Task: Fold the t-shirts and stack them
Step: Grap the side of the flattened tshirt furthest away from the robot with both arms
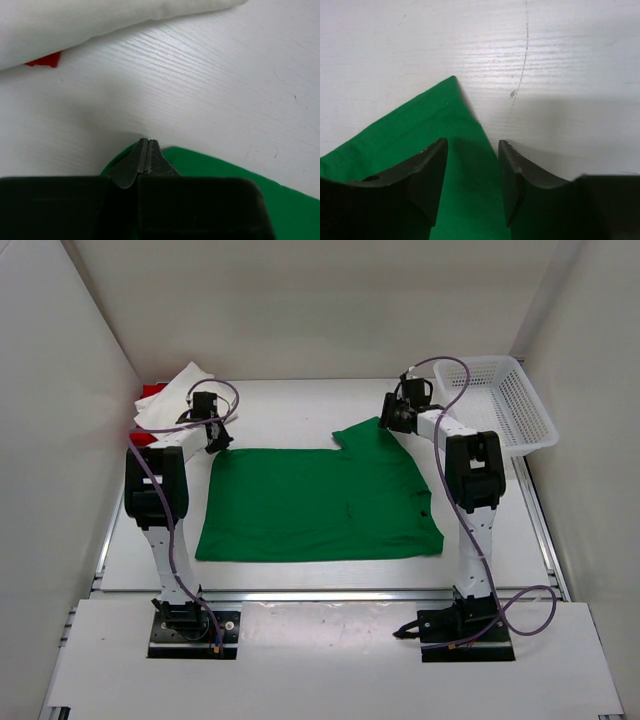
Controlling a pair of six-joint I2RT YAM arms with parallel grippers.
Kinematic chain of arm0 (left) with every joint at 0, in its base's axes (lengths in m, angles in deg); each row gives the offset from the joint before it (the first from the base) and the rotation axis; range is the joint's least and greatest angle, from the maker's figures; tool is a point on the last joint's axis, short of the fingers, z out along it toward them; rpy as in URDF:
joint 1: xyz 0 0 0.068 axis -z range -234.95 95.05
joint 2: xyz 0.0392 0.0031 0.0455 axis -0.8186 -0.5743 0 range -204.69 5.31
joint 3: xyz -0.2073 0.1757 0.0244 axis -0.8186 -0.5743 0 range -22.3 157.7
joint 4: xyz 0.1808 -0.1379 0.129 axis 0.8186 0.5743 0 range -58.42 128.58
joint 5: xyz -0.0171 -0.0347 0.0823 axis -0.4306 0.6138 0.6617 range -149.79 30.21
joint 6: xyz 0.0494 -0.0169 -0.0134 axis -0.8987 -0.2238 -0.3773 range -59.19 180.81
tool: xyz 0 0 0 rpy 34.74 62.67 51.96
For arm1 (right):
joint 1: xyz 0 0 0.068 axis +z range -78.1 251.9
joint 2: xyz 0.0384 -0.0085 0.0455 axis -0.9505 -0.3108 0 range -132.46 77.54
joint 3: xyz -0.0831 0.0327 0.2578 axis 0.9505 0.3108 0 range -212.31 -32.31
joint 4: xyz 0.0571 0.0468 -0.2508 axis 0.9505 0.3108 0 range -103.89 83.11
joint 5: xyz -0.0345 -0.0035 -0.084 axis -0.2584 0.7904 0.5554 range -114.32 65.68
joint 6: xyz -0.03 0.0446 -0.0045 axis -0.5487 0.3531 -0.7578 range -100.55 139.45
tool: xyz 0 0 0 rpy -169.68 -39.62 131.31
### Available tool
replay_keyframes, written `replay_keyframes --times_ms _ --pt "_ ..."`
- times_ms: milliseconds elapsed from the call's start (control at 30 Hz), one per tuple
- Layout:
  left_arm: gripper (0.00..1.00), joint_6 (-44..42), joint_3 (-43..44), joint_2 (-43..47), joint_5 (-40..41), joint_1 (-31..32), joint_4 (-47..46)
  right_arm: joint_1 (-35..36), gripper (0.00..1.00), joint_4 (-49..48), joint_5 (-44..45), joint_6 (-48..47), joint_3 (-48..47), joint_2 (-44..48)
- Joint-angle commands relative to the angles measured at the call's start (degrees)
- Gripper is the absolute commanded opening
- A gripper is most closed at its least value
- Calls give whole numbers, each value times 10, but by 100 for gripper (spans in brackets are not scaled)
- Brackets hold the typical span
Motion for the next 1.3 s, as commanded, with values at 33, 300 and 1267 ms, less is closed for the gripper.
replay_keyframes --times_ms 33,300,1267 --pt "0 11 -8 50 -20 -2 -19 4 46 55 -12 -18 -69 -19" --pt "0 7 -11 50 -25 1 -16 9 41 192 -42 -24 -269 -143" --pt "0 30 -74 133 -53 -12 -32 2 0 4 -77 33 212 302"
